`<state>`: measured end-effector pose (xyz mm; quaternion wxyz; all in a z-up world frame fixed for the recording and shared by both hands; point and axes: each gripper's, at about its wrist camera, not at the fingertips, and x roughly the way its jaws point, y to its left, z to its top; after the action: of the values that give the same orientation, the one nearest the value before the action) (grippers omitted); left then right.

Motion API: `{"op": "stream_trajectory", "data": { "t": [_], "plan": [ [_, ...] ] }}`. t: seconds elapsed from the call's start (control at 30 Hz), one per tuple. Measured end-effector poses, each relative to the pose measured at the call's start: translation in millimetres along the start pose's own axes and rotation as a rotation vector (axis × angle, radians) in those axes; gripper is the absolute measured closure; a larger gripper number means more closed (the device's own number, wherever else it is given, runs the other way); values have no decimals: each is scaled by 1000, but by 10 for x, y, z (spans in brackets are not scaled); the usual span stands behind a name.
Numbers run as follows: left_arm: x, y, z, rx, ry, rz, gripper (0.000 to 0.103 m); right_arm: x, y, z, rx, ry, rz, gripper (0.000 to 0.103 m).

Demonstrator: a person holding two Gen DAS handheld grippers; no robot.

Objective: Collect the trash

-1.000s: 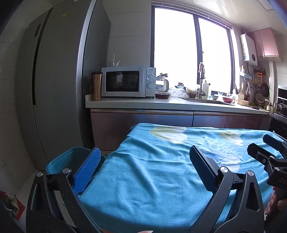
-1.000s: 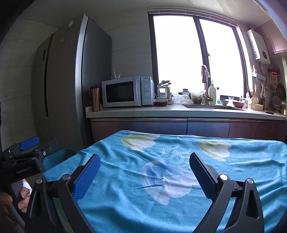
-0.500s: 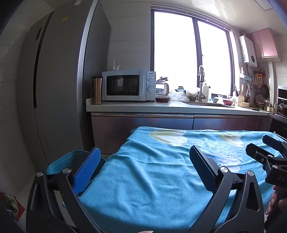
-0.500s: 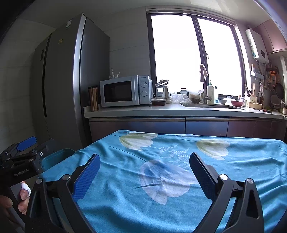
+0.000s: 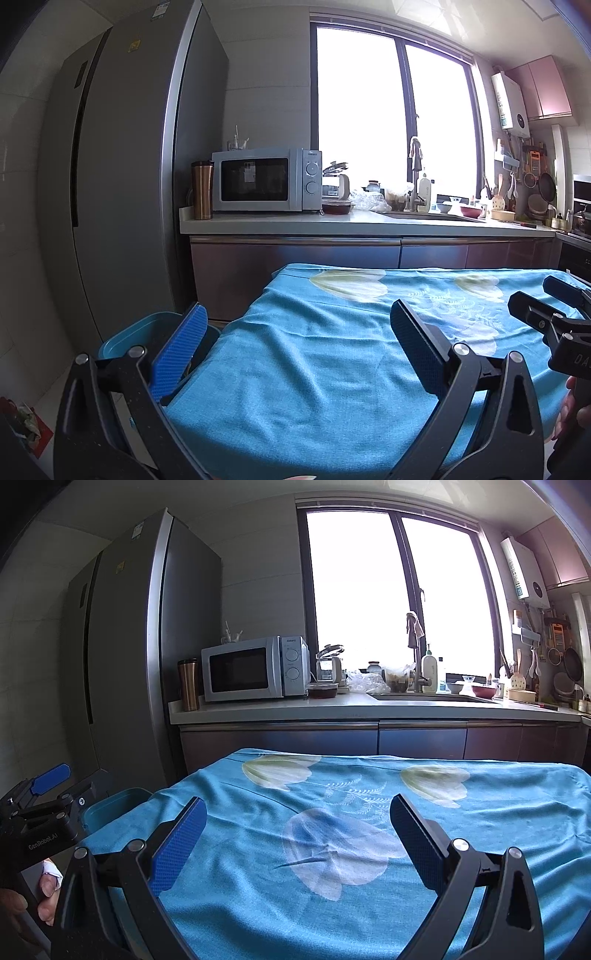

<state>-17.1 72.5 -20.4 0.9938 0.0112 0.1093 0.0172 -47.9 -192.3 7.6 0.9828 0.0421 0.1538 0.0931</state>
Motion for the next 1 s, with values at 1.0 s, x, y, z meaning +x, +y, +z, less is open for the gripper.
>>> {"op": "stream_trajectory", "data": {
  "t": [1.0],
  "plan": [
    [-13,27,5,-4,-6,10,6,21,-9,1,3,10,2,7]
  ]
}}
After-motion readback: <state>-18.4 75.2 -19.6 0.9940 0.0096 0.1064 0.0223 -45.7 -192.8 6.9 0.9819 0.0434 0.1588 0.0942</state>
